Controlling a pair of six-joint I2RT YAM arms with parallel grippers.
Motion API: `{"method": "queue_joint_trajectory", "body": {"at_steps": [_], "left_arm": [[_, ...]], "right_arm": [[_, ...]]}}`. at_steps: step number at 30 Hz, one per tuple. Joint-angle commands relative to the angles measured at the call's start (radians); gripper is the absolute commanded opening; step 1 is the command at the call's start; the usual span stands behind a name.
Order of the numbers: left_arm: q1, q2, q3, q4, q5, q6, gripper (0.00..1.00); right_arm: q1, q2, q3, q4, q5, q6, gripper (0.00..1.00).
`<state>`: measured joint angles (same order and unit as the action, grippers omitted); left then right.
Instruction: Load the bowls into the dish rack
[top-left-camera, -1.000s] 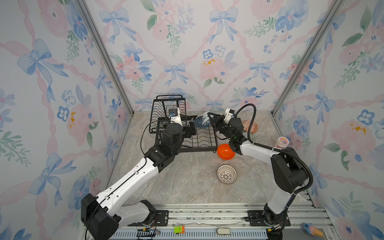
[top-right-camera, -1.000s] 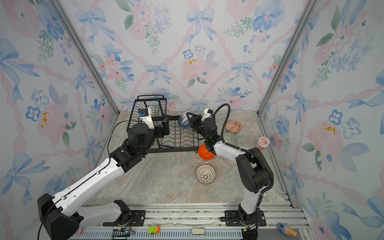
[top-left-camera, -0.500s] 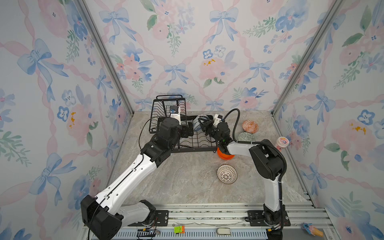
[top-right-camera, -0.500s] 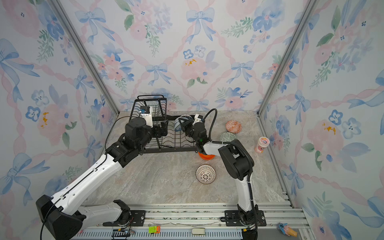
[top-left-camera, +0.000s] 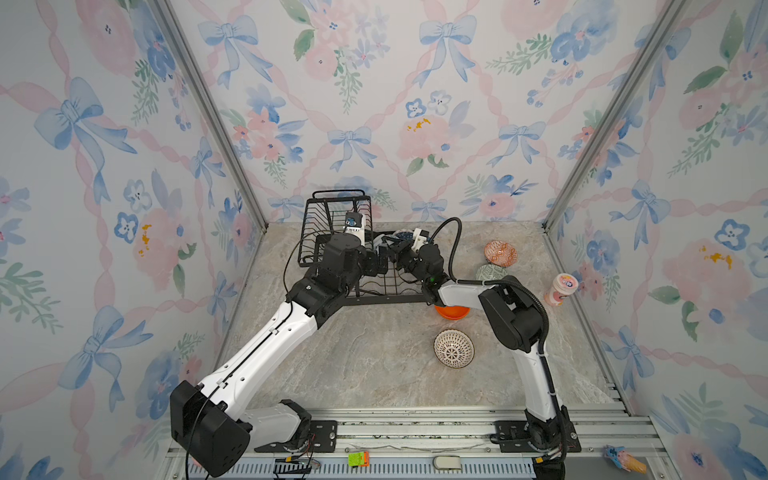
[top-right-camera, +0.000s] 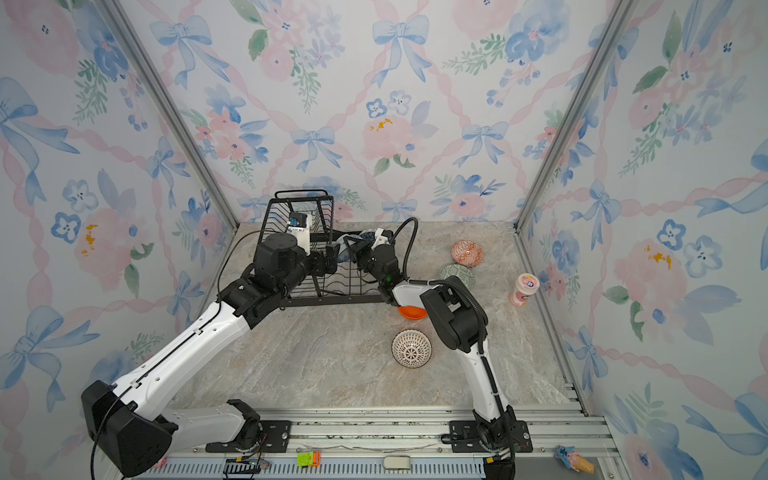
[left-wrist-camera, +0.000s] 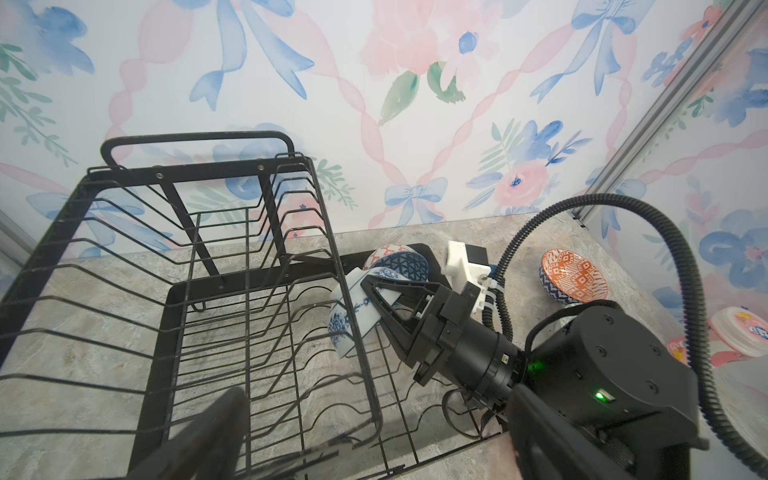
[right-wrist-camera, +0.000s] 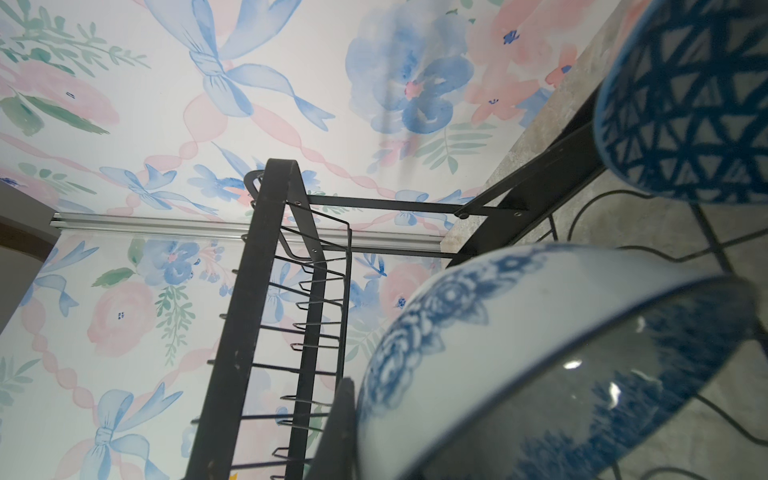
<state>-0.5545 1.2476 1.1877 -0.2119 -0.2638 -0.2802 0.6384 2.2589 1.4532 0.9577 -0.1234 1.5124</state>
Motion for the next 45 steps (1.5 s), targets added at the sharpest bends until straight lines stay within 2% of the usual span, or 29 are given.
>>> {"method": "queue_joint_trajectory", "body": {"at_steps": [1,11,30,45], "left_arm": [[0.01,0.013,0.02,-0.008,0.022,0.021,0.98],[0.026,0.019,0.007,-0.006,0.032,0.016,0.98],[0.122,0.027,-0.03,0.031,0.163,-0.037,0.98],[0.128,0.013,-0.044,0.03,0.18,-0.045,0.98]], "right_arm": [[0.016,0.032,0.07,0.063,0.018,0.012,0.0],[0.032,0.105,0.184,0.008,0.016,0.008,0.0],[0.057,0.273,0.429,-0.105,0.046,0.0,0.0],[0.062,0.387,0.577,-0.131,0.087,-0.015,0.0]]}}
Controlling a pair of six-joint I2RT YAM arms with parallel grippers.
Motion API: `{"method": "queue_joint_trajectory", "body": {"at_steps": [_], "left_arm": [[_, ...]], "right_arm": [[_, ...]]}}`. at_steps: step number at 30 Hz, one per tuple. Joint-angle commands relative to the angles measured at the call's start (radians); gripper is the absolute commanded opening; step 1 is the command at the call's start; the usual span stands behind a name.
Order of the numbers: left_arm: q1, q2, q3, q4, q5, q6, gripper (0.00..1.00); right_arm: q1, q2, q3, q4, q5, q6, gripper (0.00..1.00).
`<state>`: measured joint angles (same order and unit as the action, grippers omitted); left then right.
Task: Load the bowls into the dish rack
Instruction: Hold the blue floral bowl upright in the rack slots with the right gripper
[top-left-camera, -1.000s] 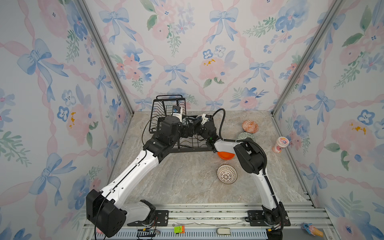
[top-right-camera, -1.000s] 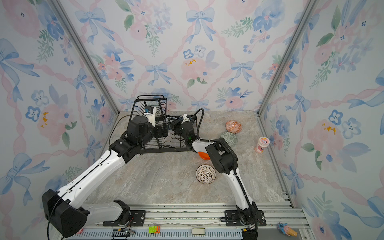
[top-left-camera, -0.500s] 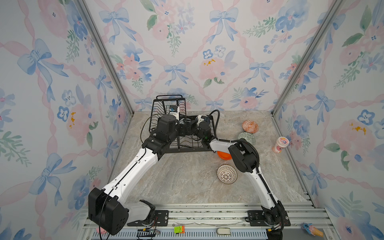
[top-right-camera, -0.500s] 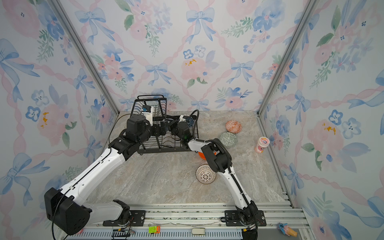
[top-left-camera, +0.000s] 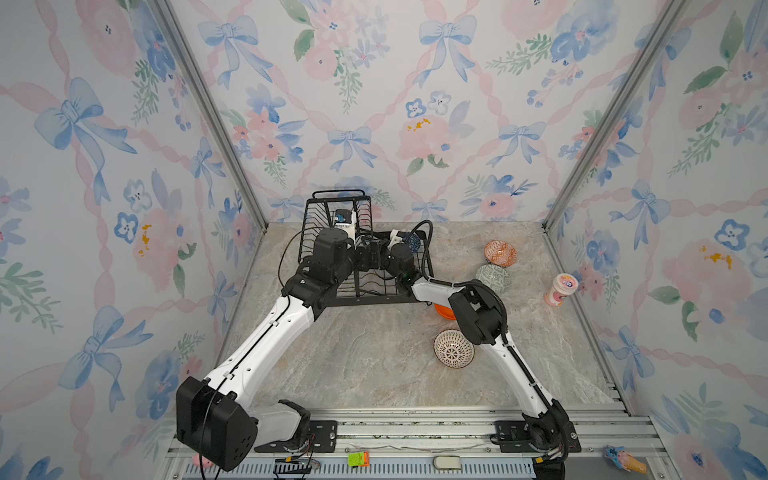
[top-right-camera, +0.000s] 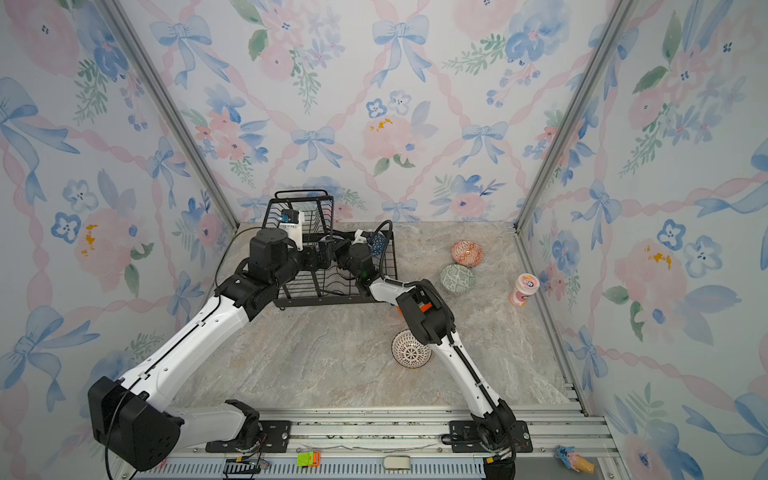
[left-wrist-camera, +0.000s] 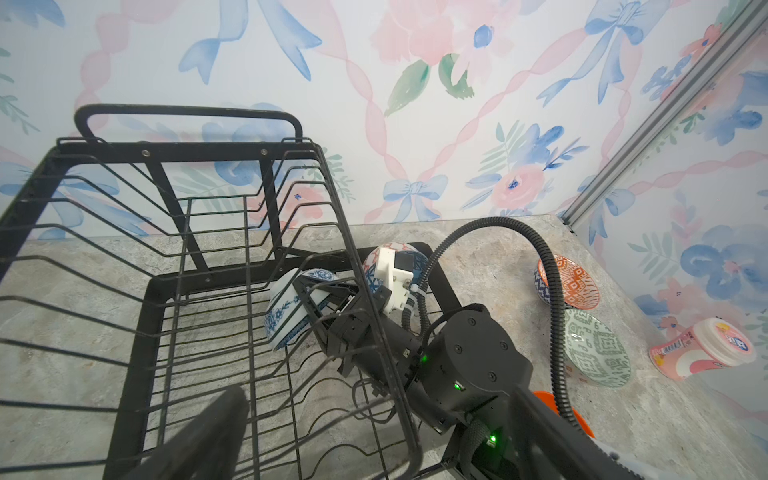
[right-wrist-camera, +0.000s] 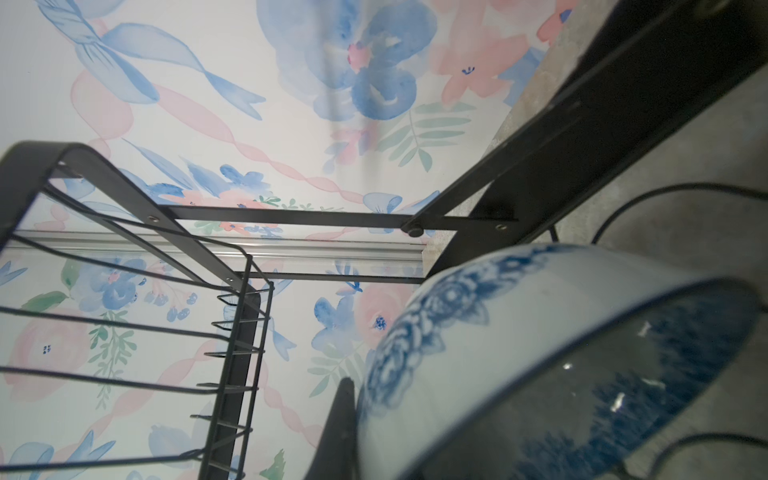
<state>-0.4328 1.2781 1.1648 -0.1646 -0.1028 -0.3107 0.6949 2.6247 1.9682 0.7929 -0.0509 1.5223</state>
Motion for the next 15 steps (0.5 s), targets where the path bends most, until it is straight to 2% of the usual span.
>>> {"method": "queue_joint_trajectory", "body": {"at_steps": [1,15], "left_arm": [[0.006,-0.02,-0.022,-0.017,0.019,-0.015,0.98],[0.016,-0.031,-0.027,-0.018,0.04,-0.025,0.98]], "right_arm": [[0.006,0.026,0.071,0.026,0.014,-0.028,0.0],[0.01,0.079,0.149,-0.002,0.055,-0.029,0.0]]}}
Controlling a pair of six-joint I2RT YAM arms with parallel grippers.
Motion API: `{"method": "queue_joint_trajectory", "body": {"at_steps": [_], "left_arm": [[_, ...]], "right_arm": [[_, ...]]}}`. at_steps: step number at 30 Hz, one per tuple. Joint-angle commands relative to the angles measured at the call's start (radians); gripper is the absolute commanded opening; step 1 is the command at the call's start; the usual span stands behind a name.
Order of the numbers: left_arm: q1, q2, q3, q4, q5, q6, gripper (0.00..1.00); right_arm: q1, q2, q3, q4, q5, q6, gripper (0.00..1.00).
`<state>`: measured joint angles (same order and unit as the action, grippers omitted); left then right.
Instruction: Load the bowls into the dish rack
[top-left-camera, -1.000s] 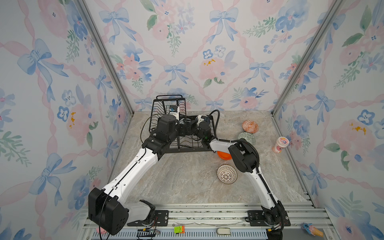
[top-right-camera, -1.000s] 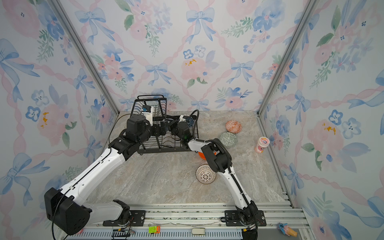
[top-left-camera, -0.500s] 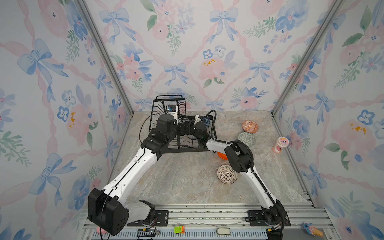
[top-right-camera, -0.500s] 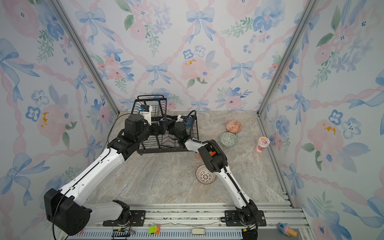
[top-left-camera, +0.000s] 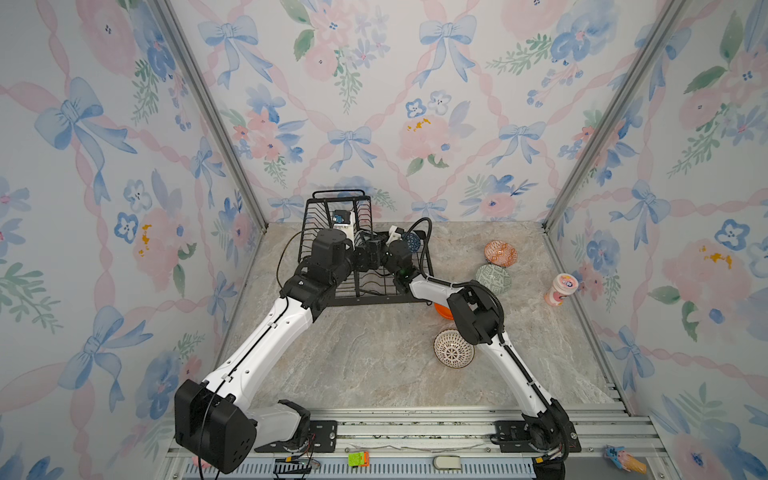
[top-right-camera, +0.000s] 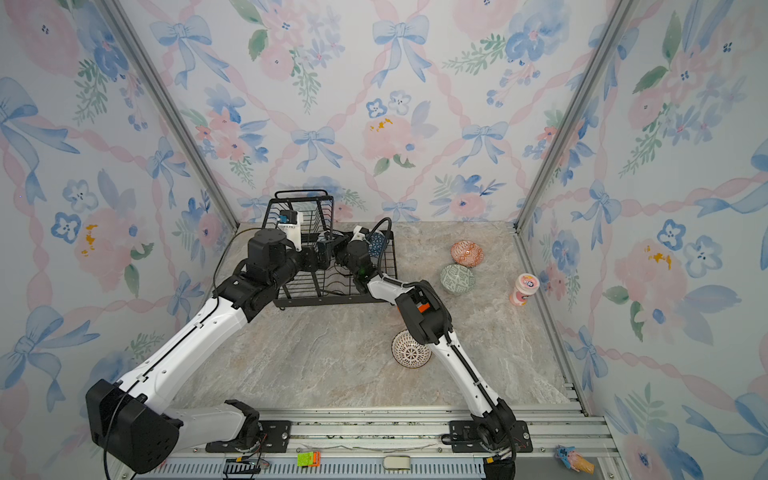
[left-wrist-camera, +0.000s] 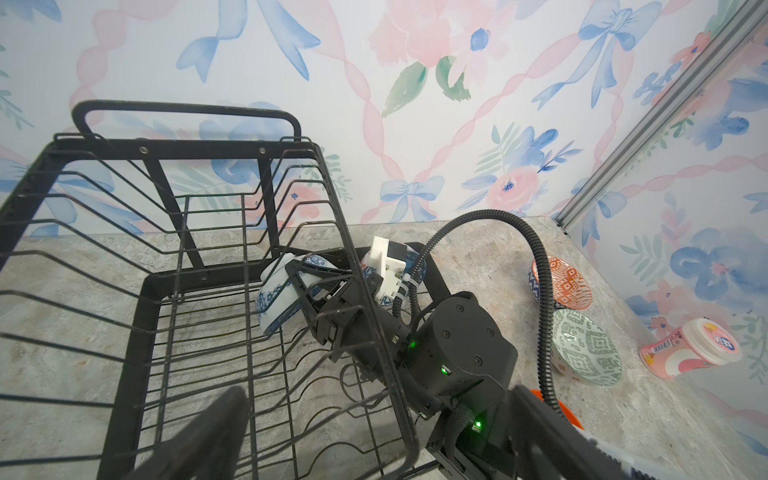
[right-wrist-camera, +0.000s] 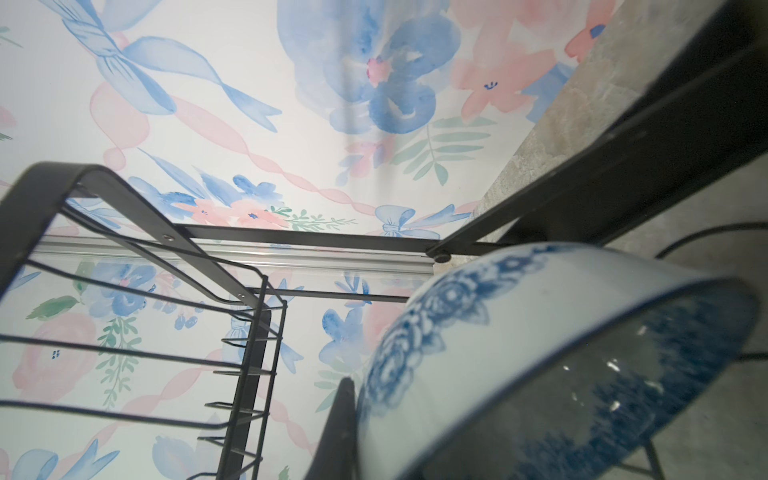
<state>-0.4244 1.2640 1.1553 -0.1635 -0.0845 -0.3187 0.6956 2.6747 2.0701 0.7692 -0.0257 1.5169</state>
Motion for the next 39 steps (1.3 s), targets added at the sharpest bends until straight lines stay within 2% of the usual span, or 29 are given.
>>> {"method": "queue_joint_trajectory", "body": {"at_steps": [1,8,23,29,39], "left_arm": [[0.009,-0.016,-0.016,-0.02,0.022,-0.018,0.98],[0.015,-0.022,-0.019,-0.02,0.032,-0.025,0.98],[0.022,-0.028,-0.023,-0.018,0.037,-0.036,0.98],[0.025,-0.028,-0.023,-0.018,0.041,-0.04,0.98],[0.027,-0.026,-0.026,-0.018,0.038,-0.043,0.98]], "right_arm": [[0.008,0.032,0.051,0.02,0.035,-0.024,0.0],[0.01,0.051,0.079,0.006,0.06,-0.021,0.0],[0.021,0.05,0.034,-0.002,0.123,-0.014,0.0],[0.032,0.0,-0.052,-0.006,0.179,-0.014,0.0],[0.044,-0.025,-0.122,0.012,0.219,0.009,0.07]]}}
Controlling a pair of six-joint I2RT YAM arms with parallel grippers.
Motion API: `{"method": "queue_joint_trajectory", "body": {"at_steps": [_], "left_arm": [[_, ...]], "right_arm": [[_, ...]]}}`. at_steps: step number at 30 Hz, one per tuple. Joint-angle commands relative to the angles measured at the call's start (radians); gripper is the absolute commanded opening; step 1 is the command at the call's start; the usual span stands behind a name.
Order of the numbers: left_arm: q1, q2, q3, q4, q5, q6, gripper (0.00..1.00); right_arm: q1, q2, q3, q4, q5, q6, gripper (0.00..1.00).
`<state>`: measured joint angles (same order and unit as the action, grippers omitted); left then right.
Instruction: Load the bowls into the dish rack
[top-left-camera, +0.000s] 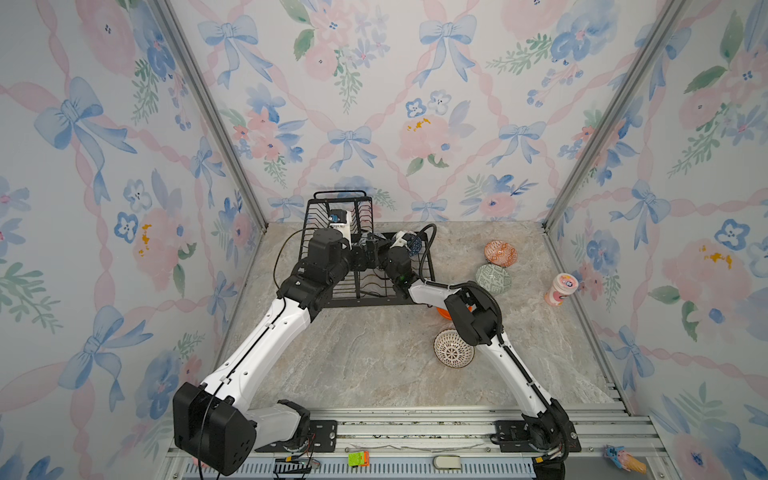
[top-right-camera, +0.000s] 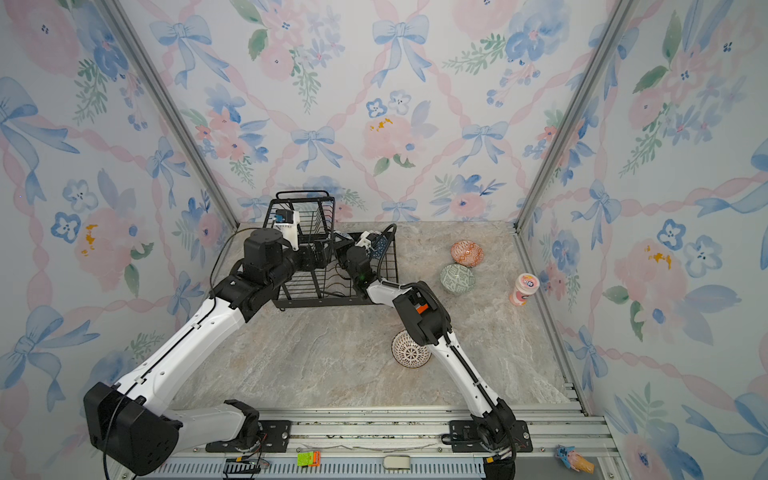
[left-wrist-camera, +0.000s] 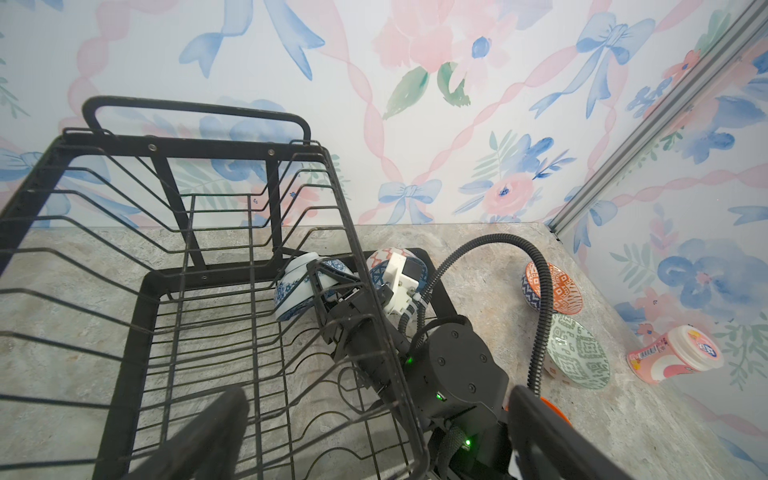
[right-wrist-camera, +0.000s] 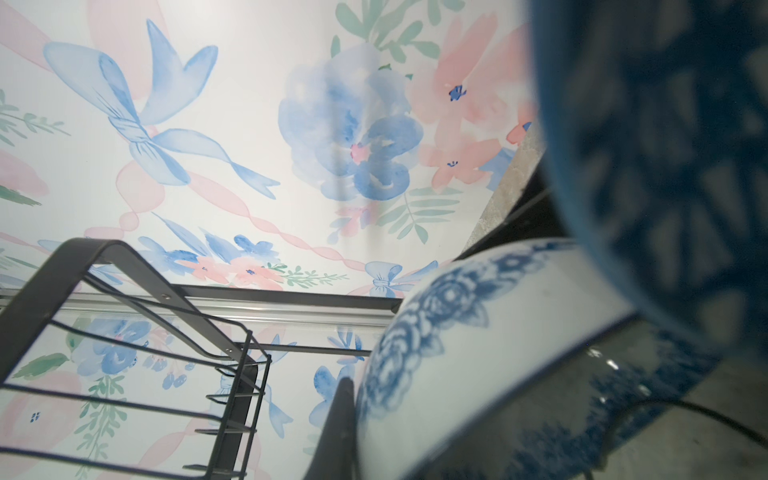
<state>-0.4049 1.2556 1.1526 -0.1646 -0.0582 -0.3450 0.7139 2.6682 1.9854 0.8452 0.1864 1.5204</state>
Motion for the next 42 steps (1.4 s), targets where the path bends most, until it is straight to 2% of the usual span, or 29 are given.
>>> {"method": "queue_joint_trajectory", "body": {"at_steps": [1,11,17,42], "left_arm": [[0.008,-0.018,-0.023,-0.017,0.012,-0.017,0.98],[0.009,-0.015,-0.023,-0.018,0.012,-0.019,0.98],[0.008,-0.014,-0.024,-0.018,0.013,-0.018,0.98],[0.01,-0.011,-0.026,-0.017,0.012,-0.023,0.98]], "right_arm": [[0.026,-0.019,-0.038,-0.067,0.009,0.007,0.08],[0.028,-0.034,-0.04,-0.084,0.021,0.008,0.19],[0.025,-0.043,-0.04,-0.089,0.021,0.002,0.21],[0.01,-0.135,-0.134,-0.045,0.018,-0.049,0.37]]}}
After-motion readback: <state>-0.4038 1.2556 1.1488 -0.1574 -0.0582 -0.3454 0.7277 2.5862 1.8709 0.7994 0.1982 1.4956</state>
